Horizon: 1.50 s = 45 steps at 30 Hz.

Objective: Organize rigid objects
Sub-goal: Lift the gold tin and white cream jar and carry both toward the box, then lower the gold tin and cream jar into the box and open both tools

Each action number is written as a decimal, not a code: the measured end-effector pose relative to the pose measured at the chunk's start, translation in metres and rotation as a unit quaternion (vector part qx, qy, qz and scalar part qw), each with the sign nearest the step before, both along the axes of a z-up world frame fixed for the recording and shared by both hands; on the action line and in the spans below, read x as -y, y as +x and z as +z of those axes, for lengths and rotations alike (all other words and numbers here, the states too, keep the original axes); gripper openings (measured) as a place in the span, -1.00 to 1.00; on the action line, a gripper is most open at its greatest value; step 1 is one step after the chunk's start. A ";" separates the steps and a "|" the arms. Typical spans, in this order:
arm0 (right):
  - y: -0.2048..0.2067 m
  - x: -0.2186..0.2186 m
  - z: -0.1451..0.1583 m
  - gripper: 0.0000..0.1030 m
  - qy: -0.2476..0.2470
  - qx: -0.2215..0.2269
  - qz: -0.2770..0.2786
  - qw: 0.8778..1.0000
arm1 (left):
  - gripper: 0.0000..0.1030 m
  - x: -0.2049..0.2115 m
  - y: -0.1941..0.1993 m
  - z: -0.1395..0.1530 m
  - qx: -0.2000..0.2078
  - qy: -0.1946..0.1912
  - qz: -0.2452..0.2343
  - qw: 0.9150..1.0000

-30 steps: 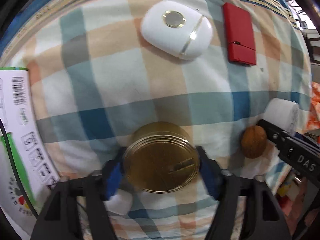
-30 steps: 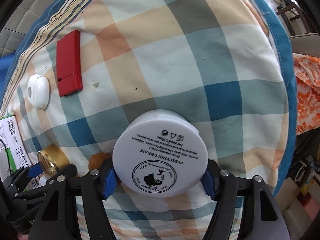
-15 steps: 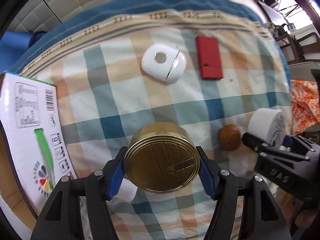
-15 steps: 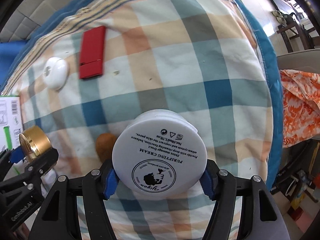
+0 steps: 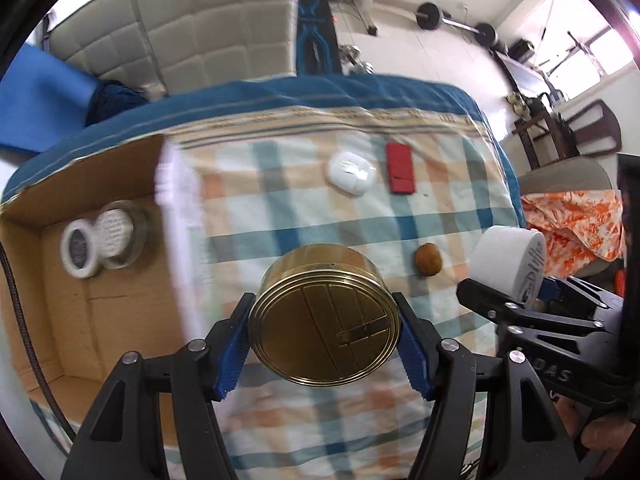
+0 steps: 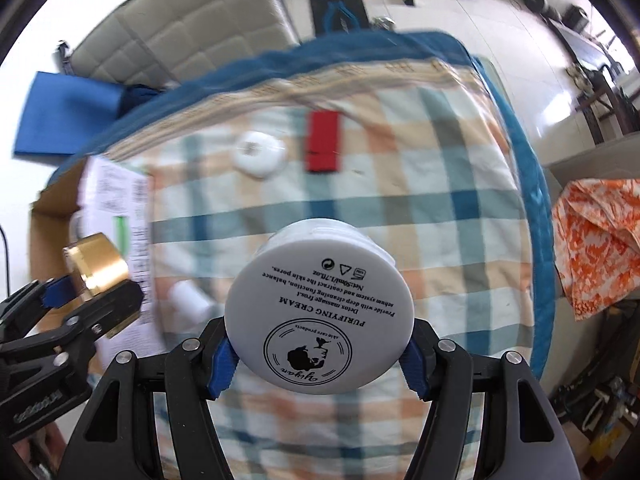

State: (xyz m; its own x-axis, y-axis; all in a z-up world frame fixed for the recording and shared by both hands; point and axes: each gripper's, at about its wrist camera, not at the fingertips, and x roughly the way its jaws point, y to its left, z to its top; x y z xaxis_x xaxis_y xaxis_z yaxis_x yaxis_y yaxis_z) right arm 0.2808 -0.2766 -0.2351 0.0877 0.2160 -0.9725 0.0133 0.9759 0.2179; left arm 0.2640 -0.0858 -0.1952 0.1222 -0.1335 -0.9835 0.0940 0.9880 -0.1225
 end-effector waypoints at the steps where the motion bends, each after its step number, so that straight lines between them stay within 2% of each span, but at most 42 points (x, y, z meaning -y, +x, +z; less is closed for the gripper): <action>1: -0.003 -0.009 0.009 0.33 0.003 0.006 0.006 1.000 | 0.22 -0.012 0.002 0.003 0.004 0.000 0.005 1.000; 3: -0.008 -0.024 0.031 0.33 0.014 0.009 0.015 1.000 | 0.22 -0.040 -0.003 0.012 0.014 0.001 0.018 1.000; 7: -0.016 -0.084 0.043 0.33 0.014 0.021 0.019 1.000 | 0.22 -0.094 -0.014 0.031 0.032 0.009 0.039 0.999; 14: -0.030 -0.184 0.057 0.33 0.011 0.028 0.031 0.999 | 0.22 -0.171 -0.030 0.055 0.046 0.018 0.042 0.998; 22: -0.041 -0.255 0.053 0.33 0.010 0.021 0.040 0.999 | 0.22 -0.234 -0.040 0.059 0.046 0.024 0.045 0.998; 27: -0.038 -0.278 0.043 0.33 0.003 0.018 0.042 0.999 | 0.22 -0.261 -0.037 0.053 0.040 0.014 0.051 0.998; 30: -0.035 -0.286 0.029 0.33 -0.002 0.009 0.037 0.999 | 0.23 -0.275 -0.030 0.039 0.030 0.011 0.054 0.998; 39: -0.021 -0.306 -0.051 0.33 -0.025 -0.050 0.021 0.998 | 0.23 -0.302 0.002 -0.042 -0.041 0.007 0.064 0.997; 43: -0.015 -0.315 -0.071 0.33 -0.057 -0.054 0.029 0.996 | 0.23 -0.306 0.015 -0.070 -0.063 0.017 0.063 0.996; 45: -0.012 -0.320 -0.074 0.33 -0.047 -0.055 0.036 0.997 | 0.23 -0.308 0.020 -0.082 -0.073 0.022 0.063 0.995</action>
